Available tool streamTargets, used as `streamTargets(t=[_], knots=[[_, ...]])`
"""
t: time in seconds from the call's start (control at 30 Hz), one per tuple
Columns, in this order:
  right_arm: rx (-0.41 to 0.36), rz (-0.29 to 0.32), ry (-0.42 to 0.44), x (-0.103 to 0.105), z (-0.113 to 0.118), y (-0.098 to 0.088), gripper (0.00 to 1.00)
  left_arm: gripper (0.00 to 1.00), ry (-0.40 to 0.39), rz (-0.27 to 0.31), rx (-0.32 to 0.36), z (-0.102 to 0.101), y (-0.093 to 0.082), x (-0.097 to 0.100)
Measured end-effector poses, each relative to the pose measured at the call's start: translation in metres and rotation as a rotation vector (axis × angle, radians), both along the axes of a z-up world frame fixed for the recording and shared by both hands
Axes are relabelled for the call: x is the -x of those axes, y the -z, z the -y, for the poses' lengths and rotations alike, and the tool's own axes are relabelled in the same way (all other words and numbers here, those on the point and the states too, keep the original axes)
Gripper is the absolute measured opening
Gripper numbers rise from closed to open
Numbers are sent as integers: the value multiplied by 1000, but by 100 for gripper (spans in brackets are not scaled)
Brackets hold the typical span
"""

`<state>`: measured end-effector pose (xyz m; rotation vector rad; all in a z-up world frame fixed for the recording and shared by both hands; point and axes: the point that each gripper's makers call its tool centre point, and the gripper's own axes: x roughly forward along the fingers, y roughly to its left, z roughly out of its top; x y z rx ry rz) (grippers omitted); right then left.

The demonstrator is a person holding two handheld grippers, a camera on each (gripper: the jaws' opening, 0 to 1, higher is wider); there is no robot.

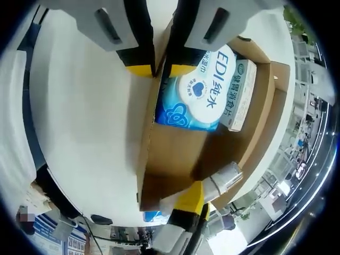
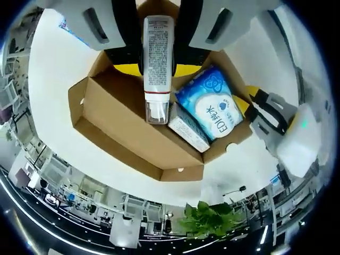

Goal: Operate the shoe box by opening the lid, removing the specified soft item, and placing it in the target area until the item is outside and the box remains undamaged.

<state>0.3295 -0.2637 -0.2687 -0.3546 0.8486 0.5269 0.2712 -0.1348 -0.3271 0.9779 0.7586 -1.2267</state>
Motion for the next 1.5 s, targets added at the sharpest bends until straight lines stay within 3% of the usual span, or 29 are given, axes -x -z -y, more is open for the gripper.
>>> streamTargets(t=[0.37, 0.73, 1.5], knots=[[-34, 8, 45, 9, 15, -14, 19, 8, 0, -2, 1, 0, 0, 0], [-51, 53, 92, 10, 37, -34, 19, 8, -7, 1, -2, 0, 1, 1], [-51, 102, 246, 32, 121, -52, 19, 8, -14, -3, -3, -1, 1, 1]])
